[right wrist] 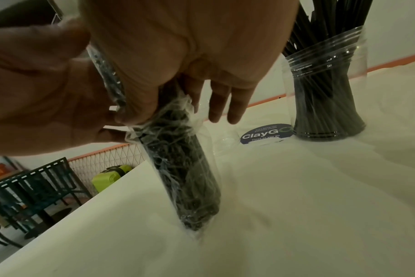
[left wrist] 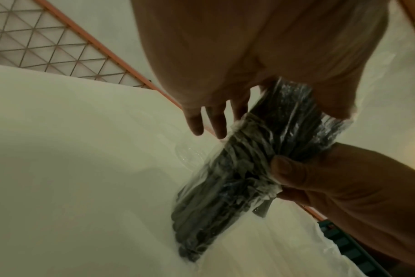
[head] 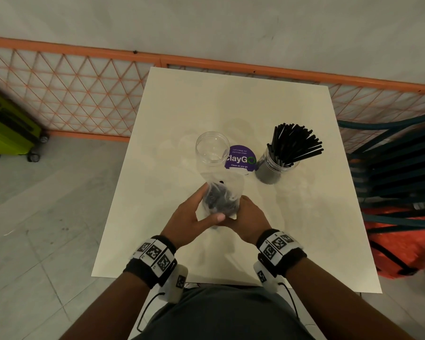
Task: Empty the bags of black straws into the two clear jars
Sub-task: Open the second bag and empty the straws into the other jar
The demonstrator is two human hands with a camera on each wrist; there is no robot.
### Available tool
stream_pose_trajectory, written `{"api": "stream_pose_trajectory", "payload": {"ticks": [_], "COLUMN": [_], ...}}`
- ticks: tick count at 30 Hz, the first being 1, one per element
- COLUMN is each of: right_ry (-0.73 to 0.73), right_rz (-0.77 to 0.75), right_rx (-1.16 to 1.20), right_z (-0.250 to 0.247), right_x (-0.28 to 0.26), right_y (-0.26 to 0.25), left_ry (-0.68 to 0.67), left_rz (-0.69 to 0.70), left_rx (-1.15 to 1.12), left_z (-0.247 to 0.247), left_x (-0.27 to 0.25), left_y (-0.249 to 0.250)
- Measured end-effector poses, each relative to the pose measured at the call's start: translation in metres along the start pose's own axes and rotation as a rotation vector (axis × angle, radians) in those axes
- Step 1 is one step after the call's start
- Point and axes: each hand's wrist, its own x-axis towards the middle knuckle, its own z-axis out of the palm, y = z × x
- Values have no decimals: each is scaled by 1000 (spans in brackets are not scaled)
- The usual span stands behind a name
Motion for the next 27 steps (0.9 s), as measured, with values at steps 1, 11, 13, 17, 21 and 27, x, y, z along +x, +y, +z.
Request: {"api": "stream_pose_trajectory", "payload": {"ticks": [1, 11, 13, 17, 21, 27], "right_ry": [-8, -34, -36, -94, -115, -121], "right_rz": [-13, 53, -7, -18, 0, -43], "right_rx": [-2, -5, -102, -91, -80, -113], "right_z": [1, 5, 8, 17, 24, 28], "right_x": [2, 8, 13, 21, 24, 27], "right_y": [1, 1, 1, 8, 17, 20], "left_ry": [20, 11, 45, 84, 125, 94], "left_rz": [-12, -91, -111, -164, -128, -185], "left_rx": [19, 62, 56, 115, 86, 135], "left_z": [0, 5, 6, 7, 7, 5], "left_x": [0, 0, -2, 1, 2, 2], "left_y": [0, -13, -15, -19, -19, -27]}}
